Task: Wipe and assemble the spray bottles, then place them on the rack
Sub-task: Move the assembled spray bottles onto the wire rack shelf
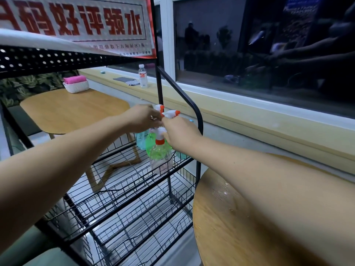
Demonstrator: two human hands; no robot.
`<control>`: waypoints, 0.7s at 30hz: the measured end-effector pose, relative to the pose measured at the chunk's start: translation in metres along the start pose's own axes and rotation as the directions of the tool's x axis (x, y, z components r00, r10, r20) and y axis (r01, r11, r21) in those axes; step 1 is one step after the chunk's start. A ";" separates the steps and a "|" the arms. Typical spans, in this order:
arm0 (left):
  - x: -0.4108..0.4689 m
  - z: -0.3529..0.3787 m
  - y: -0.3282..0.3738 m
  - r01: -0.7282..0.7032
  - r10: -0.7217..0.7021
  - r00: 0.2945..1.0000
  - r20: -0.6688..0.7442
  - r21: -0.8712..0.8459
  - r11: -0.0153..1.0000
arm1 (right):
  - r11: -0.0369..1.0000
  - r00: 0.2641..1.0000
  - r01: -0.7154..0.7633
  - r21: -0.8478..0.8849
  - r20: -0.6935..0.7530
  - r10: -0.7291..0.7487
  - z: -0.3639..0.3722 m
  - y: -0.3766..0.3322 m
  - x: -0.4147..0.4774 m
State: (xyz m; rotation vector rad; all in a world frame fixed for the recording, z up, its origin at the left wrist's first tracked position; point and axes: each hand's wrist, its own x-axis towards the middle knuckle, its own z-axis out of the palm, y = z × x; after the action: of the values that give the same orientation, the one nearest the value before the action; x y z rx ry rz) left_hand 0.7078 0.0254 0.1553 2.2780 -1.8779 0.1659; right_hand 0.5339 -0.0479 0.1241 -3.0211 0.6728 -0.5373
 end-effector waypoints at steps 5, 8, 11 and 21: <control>-0.002 -0.001 0.000 0.005 -0.005 0.999 -0.051 0.001 1.000 | 0.998 0.999 -0.036 -0.045 0.009 0.036 -0.003 0.002 0.007; -0.003 -0.001 0.002 0.019 -0.019 0.998 -0.053 -0.009 1.000 | 0.995 0.998 -0.054 -0.084 0.018 0.056 -0.007 -0.001 0.005; -0.006 0.001 0.004 0.045 -0.048 0.998 -0.045 -0.062 0.997 | 0.992 0.996 -0.075 -0.105 0.032 0.079 -0.003 0.003 0.003; -0.015 -0.015 0.043 0.014 -0.031 0.988 -0.148 -0.120 0.993 | 0.998 0.999 -0.051 0.046 -0.016 0.052 -0.028 0.022 -0.035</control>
State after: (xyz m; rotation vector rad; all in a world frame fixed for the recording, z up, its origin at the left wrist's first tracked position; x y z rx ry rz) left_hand 0.6636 0.0353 0.1702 2.1440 -1.7387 0.2103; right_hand 0.4862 -0.0514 0.1375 -2.9520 0.7264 -0.5700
